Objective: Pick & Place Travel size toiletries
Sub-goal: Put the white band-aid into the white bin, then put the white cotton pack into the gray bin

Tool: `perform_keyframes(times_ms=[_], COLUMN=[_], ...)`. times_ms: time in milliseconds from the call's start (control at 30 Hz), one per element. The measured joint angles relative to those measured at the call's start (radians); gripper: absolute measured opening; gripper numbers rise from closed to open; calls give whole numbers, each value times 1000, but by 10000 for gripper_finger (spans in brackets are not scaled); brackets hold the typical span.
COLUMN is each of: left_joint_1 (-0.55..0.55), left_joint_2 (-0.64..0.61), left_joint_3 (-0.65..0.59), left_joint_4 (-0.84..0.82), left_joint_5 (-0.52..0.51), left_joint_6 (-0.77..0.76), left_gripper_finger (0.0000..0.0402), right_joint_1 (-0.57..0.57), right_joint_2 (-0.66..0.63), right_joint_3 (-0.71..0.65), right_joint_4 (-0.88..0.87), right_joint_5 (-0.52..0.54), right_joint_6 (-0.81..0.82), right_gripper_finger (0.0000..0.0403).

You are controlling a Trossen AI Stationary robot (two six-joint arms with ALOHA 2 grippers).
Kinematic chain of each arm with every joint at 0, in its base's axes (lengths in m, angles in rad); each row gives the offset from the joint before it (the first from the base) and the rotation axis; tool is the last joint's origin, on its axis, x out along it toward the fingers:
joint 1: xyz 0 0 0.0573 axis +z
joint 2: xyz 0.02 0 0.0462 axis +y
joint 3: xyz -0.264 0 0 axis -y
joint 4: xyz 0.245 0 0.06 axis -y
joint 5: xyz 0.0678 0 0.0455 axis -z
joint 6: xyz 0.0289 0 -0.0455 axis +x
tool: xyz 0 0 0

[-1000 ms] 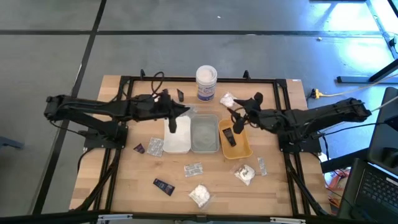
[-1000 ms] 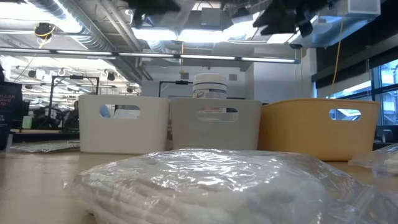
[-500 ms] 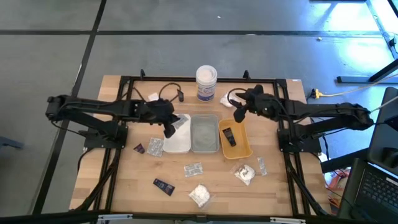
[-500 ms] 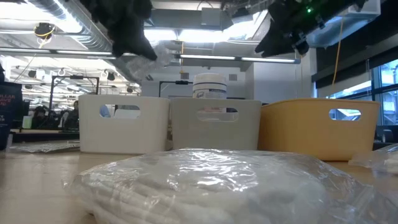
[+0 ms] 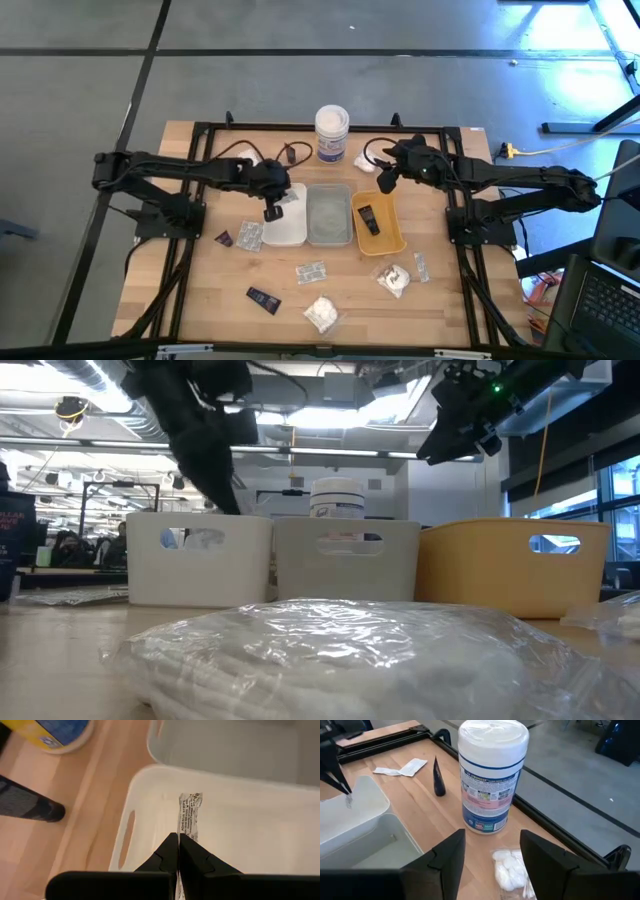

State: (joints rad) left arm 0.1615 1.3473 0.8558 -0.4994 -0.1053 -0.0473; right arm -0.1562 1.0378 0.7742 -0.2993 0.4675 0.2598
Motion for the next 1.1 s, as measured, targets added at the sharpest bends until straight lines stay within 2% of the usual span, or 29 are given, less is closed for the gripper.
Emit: perform_keyframes(times_ms=[300, 433, 667, 800, 900, 1100], left_joint_1=[-3, -6, -33, -38, -40, -45], left_joint_2=[129, 149, 149, 149, 108, -100], left_joint_3=[0, 0, 20, 109, 154, 126], left_joint_4=[7, 10, -13, -161, -244, -227], left_joint_5=[-51, -36, -31, -5, 38, 57], left_joint_6=[44, 49, 112, 81, 52, -15], left_gripper_finger=[3, 12, 77, 115, 127, 125], right_joint_1=[0, 0, 0, -9, -31, -84], right_joint_2=[0, 0, 0, 0, 0, 0], right_joint_3=[0, 0, 0, 0, 0, 0], right_joint_4=[0, 0, 0, -1, -4, -32], right_joint_5=[1, 4, 5, 4, -32, -73], right_joint_6=[-5, -7, -13, -33, -33, -32], right_gripper_finger=[178, 171, 165, 167, 170, 169])
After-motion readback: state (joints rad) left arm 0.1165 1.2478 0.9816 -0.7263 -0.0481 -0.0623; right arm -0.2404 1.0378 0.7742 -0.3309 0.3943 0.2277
